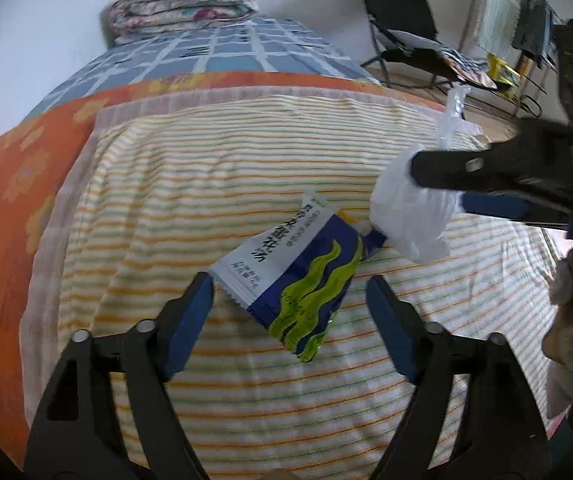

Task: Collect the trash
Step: 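Grasp the blue snack packet with the left gripper while the right grasps the white plastic bag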

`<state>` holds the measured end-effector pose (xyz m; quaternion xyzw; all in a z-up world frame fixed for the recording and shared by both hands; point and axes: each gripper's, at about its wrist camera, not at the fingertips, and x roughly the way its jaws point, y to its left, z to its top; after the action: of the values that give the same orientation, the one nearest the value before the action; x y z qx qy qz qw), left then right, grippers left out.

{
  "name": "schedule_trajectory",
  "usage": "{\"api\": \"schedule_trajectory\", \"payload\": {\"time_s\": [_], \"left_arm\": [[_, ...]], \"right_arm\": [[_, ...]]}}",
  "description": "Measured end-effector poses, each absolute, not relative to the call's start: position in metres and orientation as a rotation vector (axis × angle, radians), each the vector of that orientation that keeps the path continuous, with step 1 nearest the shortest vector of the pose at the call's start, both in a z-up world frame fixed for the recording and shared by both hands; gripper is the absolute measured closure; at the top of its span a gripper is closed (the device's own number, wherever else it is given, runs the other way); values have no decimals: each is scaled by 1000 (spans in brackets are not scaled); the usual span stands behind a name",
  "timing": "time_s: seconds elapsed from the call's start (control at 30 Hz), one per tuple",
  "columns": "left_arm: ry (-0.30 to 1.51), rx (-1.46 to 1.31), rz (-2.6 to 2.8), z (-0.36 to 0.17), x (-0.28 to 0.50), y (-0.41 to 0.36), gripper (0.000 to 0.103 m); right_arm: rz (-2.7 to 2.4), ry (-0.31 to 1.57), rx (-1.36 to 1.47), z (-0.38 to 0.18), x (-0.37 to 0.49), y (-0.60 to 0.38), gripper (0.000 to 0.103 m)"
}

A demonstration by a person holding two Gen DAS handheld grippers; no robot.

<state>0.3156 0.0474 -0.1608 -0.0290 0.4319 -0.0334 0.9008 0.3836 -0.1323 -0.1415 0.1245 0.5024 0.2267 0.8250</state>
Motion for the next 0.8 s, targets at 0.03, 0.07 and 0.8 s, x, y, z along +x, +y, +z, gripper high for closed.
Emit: {"api": "schedule_trajectory", "payload": {"time_s": [0.03,0.07,0.8], "left_arm": [[891,-50,-71,-161,316,46,19],[890,-37,-70,-161,318,44,19],[939,2,-163,-167,354,25,19]], "right_arm": [[495,1080,278,-145,385,-133,30],[504,1095,289,-149,386,-133,36],[465,1038,252,-130,379,-193,78]]}}
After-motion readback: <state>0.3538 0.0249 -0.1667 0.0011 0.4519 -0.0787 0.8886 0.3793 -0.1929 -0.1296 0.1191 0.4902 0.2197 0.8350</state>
